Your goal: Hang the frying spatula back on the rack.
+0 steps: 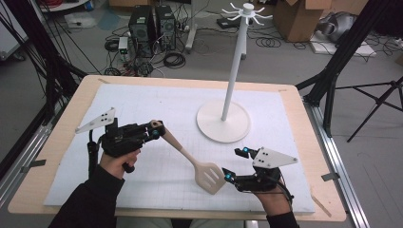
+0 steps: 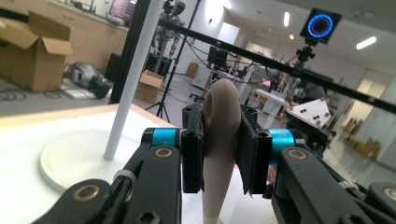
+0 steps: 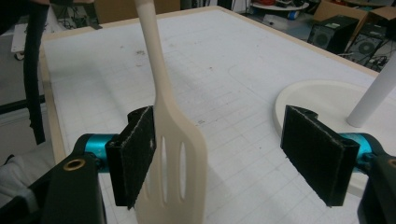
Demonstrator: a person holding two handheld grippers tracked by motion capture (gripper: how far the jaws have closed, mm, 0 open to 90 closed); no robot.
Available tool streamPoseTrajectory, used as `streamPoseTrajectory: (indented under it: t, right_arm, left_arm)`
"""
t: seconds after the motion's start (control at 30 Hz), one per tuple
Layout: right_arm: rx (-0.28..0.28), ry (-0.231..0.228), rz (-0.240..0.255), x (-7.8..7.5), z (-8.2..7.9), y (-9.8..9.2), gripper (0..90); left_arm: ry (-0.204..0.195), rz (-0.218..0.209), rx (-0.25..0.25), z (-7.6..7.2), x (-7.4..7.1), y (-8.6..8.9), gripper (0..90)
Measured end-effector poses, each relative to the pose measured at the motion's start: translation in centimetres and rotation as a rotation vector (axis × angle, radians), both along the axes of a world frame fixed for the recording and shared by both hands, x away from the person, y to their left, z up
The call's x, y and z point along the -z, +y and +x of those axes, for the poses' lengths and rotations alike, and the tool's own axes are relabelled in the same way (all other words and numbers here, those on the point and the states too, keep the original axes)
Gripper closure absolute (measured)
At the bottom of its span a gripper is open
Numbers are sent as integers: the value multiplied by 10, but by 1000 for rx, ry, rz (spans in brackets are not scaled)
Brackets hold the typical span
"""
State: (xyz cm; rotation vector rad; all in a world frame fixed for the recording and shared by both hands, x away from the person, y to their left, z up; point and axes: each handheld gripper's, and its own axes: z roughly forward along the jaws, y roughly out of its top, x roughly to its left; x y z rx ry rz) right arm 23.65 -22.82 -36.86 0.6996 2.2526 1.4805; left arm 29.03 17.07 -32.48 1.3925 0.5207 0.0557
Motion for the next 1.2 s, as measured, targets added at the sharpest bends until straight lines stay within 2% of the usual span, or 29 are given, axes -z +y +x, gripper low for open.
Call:
streamPoseTrajectory:
  t: [0.1,0.37,0.47,0.57,0.77,0.97,1.1,1.2]
  right_arm:
    - [4,-21,1,-2,0,-1,254]
    - [0,-27,16,-6,-1,0,254]
    - [-2,-31,27,-8,0,1,250]
    - [-19,-22,47,-10,0,4,238]
    - [-71,-10,88,-16,3,18,218]
    - [-140,-27,74,-26,8,44,208]
    - [-218,-27,87,-32,12,60,261]
    - [-287,-20,90,-33,17,71,342]
  left_arm:
    - [-43,28,2,-3,-14,-2,733]
    - [-156,133,-3,-9,-49,-3,735]
    - [-182,158,6,-11,-59,-1,735]
    - [-198,184,18,-13,-68,2,735]
    - [-217,208,51,-18,-81,4,735]
    - [-242,220,104,-23,-90,0,734]
    - [-245,222,147,-24,-92,-4,734]
    - [-246,217,185,-25,-93,-8,734]
